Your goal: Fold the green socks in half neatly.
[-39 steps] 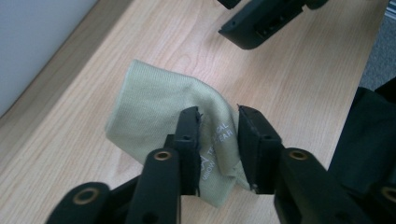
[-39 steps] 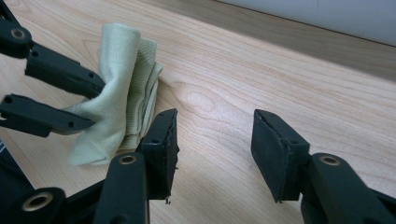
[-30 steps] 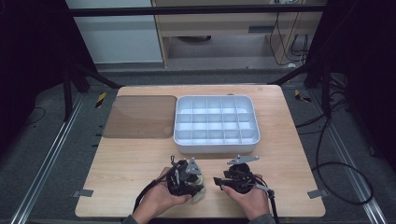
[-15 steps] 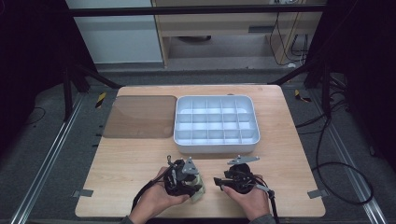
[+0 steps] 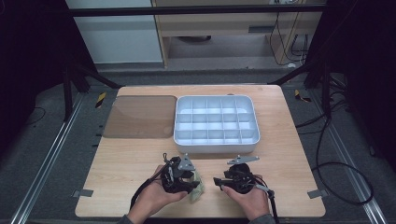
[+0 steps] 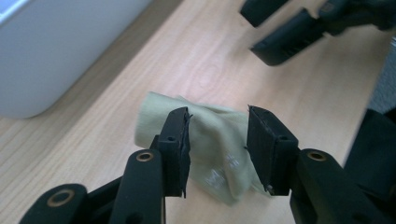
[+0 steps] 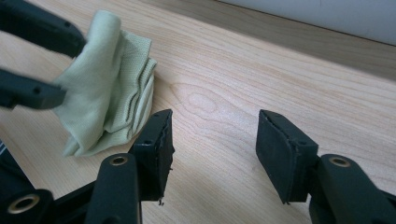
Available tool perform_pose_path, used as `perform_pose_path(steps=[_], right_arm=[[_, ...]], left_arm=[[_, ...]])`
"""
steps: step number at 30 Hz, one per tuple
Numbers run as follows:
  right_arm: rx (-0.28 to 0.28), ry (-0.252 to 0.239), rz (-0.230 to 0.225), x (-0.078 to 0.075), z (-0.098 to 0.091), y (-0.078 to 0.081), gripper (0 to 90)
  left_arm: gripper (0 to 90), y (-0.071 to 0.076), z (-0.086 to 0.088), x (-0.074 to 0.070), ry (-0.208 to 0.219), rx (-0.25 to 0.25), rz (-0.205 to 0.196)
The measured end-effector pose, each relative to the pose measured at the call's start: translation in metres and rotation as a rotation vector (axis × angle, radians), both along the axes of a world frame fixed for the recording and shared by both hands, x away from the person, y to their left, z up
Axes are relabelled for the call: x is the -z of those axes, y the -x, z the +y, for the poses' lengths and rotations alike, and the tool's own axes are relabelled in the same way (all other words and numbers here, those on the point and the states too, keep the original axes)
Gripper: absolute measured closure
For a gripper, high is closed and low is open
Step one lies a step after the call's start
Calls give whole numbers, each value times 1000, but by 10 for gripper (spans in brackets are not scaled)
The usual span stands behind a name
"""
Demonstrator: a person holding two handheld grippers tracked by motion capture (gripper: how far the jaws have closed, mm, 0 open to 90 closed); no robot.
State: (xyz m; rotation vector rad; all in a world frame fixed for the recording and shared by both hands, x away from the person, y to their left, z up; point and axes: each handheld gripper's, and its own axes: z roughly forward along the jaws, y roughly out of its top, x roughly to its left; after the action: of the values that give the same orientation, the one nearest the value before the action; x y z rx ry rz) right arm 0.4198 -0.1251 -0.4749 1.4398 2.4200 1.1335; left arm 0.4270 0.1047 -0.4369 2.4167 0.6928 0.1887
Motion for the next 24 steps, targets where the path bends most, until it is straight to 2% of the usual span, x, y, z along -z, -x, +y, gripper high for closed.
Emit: perform_pose_path(steps=[5,11,12,14,16,18,20,22,24], right_arm=[[3,0,-1,-1,0,0,466],[5,-2,-3,-1,-3,0,469],[8,0,-3,0,-4,0,470],[9,-1,-2,0,-5,0,472],[11,0,-2,0,-5,0,473],[12,-2,-1,0,-6,0,475],[12,-4,-3,0,-6,0,476],[14,-4,-4,0,-6,-1,478],[12,-2,-1,0,-5,-1,478]], left_arm=[[640,-9,-7,10,-9,-17,14],[811,-13,-17,21,-39,23,39],[823,-13,-18,23,-34,30,47],[836,-13,-20,24,-29,37,62],[840,-13,-20,24,-4,58,101],[841,-12,-20,24,-6,74,107],[841,-11,-20,24,11,83,122],[841,-8,-22,24,-13,97,104],[840,-9,-24,26,-13,102,103]])
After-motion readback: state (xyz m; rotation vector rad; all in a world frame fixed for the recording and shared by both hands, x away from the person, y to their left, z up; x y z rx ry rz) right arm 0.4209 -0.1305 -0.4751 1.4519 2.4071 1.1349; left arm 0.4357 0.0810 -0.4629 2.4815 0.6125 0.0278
